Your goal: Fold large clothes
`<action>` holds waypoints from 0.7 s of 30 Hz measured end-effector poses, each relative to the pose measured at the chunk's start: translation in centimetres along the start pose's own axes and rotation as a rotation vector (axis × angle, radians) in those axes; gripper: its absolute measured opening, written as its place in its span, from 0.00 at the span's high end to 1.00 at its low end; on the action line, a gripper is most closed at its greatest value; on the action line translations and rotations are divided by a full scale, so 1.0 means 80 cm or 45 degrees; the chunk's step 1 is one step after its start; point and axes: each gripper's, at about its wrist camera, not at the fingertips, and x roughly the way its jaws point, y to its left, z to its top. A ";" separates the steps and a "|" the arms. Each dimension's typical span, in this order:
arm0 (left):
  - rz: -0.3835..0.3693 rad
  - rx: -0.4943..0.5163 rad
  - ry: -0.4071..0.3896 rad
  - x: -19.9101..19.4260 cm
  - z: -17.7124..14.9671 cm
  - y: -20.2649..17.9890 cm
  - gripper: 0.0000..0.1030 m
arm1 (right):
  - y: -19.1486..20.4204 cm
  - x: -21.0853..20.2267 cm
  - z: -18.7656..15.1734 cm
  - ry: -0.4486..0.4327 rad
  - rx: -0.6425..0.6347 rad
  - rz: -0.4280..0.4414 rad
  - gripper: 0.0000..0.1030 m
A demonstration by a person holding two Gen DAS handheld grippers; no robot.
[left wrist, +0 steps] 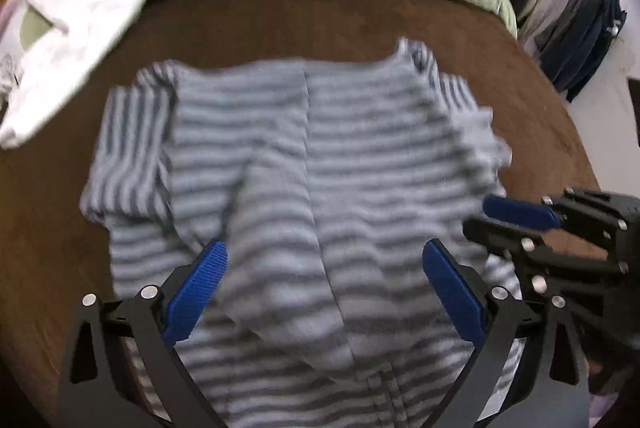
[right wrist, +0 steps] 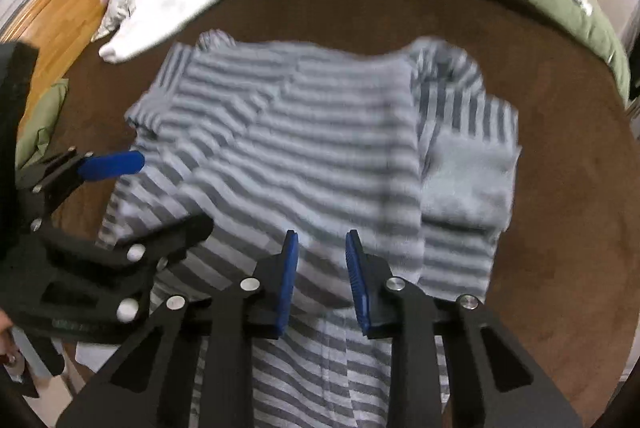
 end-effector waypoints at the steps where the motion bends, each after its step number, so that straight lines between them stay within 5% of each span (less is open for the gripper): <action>1: -0.006 0.005 0.017 0.005 -0.010 -0.004 0.07 | -0.002 0.005 -0.005 0.013 0.002 0.005 0.74; 10: -0.057 0.031 0.139 0.041 -0.081 -0.032 0.07 | -0.020 0.033 -0.054 0.112 0.012 0.015 0.76; 21: -0.099 -0.067 0.141 0.063 -0.099 -0.014 0.06 | -0.054 0.068 -0.078 0.180 0.061 -0.017 0.74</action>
